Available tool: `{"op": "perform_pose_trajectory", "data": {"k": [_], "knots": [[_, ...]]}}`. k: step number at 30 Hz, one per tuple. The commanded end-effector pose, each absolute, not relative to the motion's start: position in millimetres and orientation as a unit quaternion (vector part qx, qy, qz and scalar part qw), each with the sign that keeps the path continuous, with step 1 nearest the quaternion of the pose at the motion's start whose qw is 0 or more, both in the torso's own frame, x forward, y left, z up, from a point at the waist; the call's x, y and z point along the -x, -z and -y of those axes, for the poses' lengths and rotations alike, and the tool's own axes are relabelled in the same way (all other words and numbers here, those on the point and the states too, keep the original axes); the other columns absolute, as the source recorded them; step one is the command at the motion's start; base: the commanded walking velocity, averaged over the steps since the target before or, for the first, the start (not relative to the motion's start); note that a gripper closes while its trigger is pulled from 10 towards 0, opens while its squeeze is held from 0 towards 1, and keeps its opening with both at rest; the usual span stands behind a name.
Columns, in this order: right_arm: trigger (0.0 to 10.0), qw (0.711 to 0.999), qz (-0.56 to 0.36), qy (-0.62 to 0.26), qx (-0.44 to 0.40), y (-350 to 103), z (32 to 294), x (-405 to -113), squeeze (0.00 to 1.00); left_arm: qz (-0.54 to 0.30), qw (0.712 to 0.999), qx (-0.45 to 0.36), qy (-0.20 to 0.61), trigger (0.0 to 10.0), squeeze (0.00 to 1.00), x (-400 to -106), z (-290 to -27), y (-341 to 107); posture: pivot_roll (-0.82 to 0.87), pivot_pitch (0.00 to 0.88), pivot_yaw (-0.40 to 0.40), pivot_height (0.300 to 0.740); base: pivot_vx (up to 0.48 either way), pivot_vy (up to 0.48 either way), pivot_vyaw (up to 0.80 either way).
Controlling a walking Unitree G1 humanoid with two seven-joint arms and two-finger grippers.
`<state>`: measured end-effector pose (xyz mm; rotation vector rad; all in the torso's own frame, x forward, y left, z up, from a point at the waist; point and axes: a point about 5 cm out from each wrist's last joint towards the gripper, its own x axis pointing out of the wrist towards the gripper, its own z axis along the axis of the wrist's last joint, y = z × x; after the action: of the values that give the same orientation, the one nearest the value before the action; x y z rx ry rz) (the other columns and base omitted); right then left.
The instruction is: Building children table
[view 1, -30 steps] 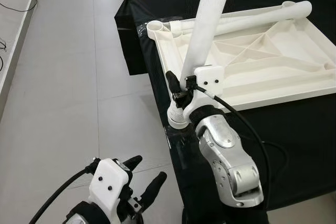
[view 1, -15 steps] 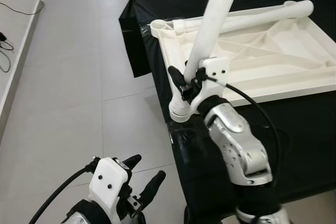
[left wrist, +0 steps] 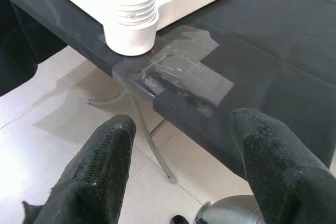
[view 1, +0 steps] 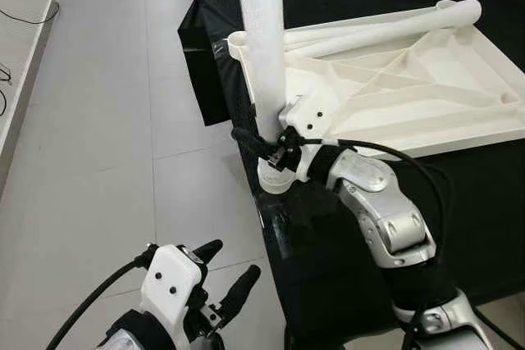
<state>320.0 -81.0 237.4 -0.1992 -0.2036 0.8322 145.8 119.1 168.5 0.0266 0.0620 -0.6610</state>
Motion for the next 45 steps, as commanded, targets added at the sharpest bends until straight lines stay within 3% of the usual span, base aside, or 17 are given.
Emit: {"op": "perform_pose_trajectory", "data": {"k": [1, 5, 6, 7, 8, 10, 12, 21, 26, 28, 30, 32, 34, 35, 36, 38, 45], "knots": [[10.0, 0.916, 0.030, -0.395, 0.065, -209, 84, -324, 0.00, -0.037, 0.946, -0.014, 0.321, 10.0, 0.00, -143, -120, -166, 0.11, 0.251, -0.003, 0.740, 0.000, 0.000, 0.00], [10.0, 0.927, 0.019, -0.371, 0.050, -205, 87, -325, 0.00, -0.037, 0.946, -0.014, 0.321, 10.0, 0.00, -143, -119, -167, 0.11, 0.258, -0.003, 0.740, 0.000, 0.000, 0.00], [10.0, 0.947, 0.009, -0.319, 0.038, -202, 90, -326, 0.00, -0.037, 0.946, -0.014, 0.321, 10.0, 0.00, -142, -120, -167, 0.11, 0.260, -0.007, 0.740, 0.000, 0.000, 0.00], [10.0, 0.947, 0.009, -0.319, 0.038, -202, 90, -326, 0.00, -0.037, 0.946, -0.014, 0.321, 10.0, 0.00, -142, -120, -167, 0.11, 0.260, -0.007, 0.740, 0.000, 0.000, 0.00], [10.0, 0.981, -0.018, -0.189, 0.036, -186, 92, -308, 0.00, -0.038, 0.946, -0.013, 0.321, 10.0, 0.00, -142, -120, -167, 0.11, 0.264, -0.010, 0.740, 0.000, 0.000, 0.00], [10.0, 0.981, -0.018, -0.189, 0.036, -186, 92, -308, 0.00, -0.038, 0.946, -0.013, 0.321, 10.0, 0.00, -142, -120, -167, 0.11, 0.264, -0.010, 0.740, 0.000, 0.000, 0.00], [10.0, 0.990, -0.030, -0.134, 0.030, -178, 85, -289, 0.00, -0.037, 0.946, -0.012, 0.321, 10.0, 0.00, -142, -120, -168, 0.11, 0.265, -0.002, 0.740, 0.000, 0.000, 0.00], [10.0, 0.991, -0.022, -0.133, 0.017, -175, 79, -291, 0.00, -0.007, 0.964, -0.032, 0.265, 10.0, 0.00, -161, -145, -183, 0.12, 0.254, 0.003, 0.740, 0.000, 0.000, 0.00], [10.0, 0.992, -0.019, -0.126, 0.012, -176, 74, -288, 0.00, 0.072, 0.964, -0.001, 0.255, 10.0, 0.00, -196, -168, -227, 0.12, 0.247, 0.008, 0.740, 0.000, 0.000, 0.00], [10.0, 0.992, -0.018, -0.123, 0.010, -177, 72, -286, 0.00, 0.100, 0.955, 0.019, 0.278, 10.0, 0.00, -206, -170, -245, 0.12, 0.244, 0.015, 0.740, 0.000, 0.000, 0.00], [10.0, 0.993, -0.015, -0.120, 0.003, -178, 69, -284, 0.00, 0.154, 0.907, 0.049, 0.389, 10.0, 0.00, -227, -161, -294, 0.11, 0.238, 0.023, 0.740, 0.000, 0.000, 0.00], [10.0, 0.993, -0.014, -0.120, 0.002, -178, 68, -284, 0.00, 0.161, 0.898, 0.052, 0.407, 10.0, 0.00, -229, -160, -302, 0.11, 0.238, 0.023, 0.740, 0.000, 0.000, 0.00], [10.0, 0.992, -0.012, -0.123, -0.001, -178, 66, -284, 0.00, 0.165, 0.862, 0.059, 0.475, 10.0, 0.00, -242, -151, -323, 0.11, 0.230, 0.034, 0.740, 0.000, 0.000, 0.00], [10.0, 0.992, -0.011, -0.124, -0.003, -179, 64, -285, 0.00, 0.159, 0.835, 0.070, 0.523, 10.0, 0.22, -250, -146, -336, 0.10, 0.229, 0.040, 0.740, 0.000, 0.000, 0.00], [10.0, 0.992, -0.010, -0.125, -0.005, -179, 63, -285, 0.00, 0.152, 0.812, 0.075, 0.558, 10.0, 0.93, -254, -141, -344, 0.10, 0.227, 0.043, 0.740, 0.000, 0.000, 0.00], [10.0, 0.992, -0.009, -0.125, -0.005, -179, 62, -285, 0.00, 0.145, 0.800, 0.080, 0.577, 10.0, 0.93, -256, -139, -349, 0.10, 0.227, 0.043, 0.740, 0.000, 0.000, 0.00], [10.0, 0.992, -0.008, -0.125, -0.005, -179, 62, -285, 0.00, 0.140, 0.795, 0.084, 0.584, 10.0, 1.00, -256, -139, -351, 0.10, 0.227, 0.046, 0.740, 0.000, 0.000, 0.00]]}}
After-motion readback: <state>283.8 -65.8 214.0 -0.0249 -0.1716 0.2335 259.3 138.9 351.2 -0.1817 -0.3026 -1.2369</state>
